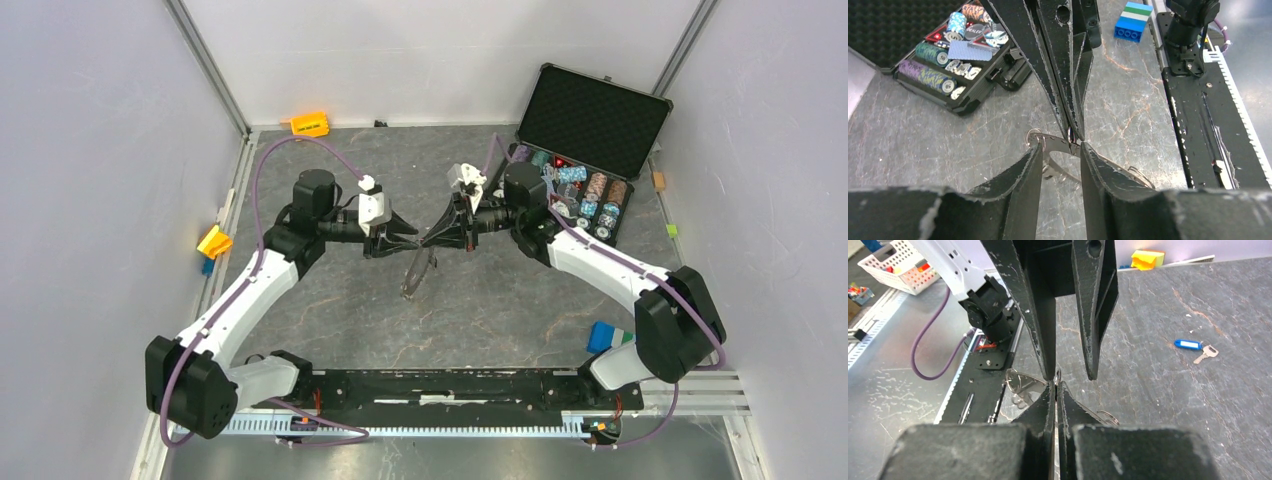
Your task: Put the keys on the keyring
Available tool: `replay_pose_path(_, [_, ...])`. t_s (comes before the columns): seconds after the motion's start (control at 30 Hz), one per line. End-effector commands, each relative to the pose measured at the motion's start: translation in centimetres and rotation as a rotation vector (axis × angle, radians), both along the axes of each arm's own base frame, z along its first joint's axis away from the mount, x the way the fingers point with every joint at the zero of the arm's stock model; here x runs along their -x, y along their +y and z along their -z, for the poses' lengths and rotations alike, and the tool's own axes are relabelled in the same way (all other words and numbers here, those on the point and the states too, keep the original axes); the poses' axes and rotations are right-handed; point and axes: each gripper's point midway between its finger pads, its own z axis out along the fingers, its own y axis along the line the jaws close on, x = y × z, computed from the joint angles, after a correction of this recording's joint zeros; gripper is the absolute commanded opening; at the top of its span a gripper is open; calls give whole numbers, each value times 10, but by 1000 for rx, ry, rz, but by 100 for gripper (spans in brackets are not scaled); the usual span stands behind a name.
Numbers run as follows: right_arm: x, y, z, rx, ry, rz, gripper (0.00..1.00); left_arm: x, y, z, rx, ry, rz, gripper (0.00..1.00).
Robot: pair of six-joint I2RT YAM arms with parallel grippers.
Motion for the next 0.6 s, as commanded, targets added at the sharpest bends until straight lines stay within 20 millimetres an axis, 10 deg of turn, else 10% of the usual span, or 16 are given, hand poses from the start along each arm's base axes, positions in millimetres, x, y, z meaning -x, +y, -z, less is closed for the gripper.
replay_pose_path(0.0, [5,-2,-29,-94,-30,-24,0,7,-6,-13,65,-2,55,39])
replay_pose_path(0.57, [6,-6,-28,-121,-9,-17,0,2,-11,-19,117,11,44,24])
